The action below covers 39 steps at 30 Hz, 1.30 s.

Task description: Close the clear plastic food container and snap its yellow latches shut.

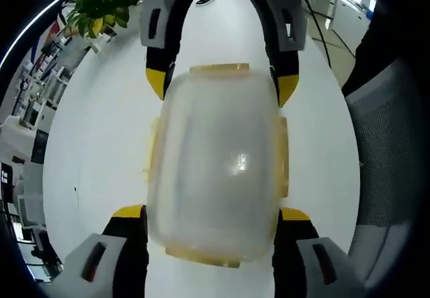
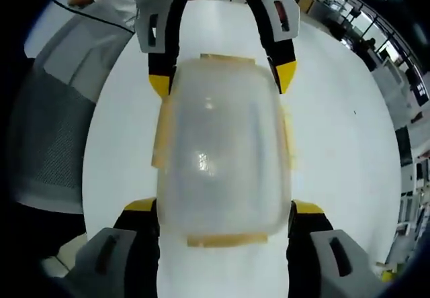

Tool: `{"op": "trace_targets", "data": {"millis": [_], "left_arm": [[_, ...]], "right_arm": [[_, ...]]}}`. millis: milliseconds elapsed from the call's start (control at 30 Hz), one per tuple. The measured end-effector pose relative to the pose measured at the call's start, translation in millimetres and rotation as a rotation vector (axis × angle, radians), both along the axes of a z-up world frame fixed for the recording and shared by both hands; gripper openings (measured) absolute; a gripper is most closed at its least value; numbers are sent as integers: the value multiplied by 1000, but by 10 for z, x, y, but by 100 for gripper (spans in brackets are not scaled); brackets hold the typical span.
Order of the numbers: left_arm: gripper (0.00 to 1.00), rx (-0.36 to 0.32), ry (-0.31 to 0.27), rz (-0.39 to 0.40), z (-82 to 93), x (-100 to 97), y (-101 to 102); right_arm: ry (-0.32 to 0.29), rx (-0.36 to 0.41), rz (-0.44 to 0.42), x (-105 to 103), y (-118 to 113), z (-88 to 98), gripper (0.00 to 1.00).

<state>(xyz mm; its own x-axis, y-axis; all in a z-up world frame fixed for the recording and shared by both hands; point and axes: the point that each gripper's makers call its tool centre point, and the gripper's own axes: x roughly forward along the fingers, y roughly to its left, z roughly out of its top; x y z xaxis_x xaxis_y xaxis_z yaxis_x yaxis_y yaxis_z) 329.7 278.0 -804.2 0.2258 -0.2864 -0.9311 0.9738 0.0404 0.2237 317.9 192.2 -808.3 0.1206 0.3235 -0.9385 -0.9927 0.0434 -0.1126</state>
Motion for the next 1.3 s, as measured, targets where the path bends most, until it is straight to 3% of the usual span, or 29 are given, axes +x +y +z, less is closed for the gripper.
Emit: {"op": "trace_targets", "data": {"millis": [233, 400, 567, 1300], "left_arm": [[72, 11, -9, 22, -11, 2, 7], [72, 20, -13, 35, -13, -19, 25], [73, 23, -15, 51, -23, -43, 65], [75, 33, -4, 74, -53, -29, 402]], "right_arm": [[1, -1, 23, -3, 0, -3, 76], [-2, 38, 37, -17, 19, 6, 76], [-5, 17, 54, -36, 77, -6, 76], [-29, -1, 87, 12, 411, -39, 77]]}}
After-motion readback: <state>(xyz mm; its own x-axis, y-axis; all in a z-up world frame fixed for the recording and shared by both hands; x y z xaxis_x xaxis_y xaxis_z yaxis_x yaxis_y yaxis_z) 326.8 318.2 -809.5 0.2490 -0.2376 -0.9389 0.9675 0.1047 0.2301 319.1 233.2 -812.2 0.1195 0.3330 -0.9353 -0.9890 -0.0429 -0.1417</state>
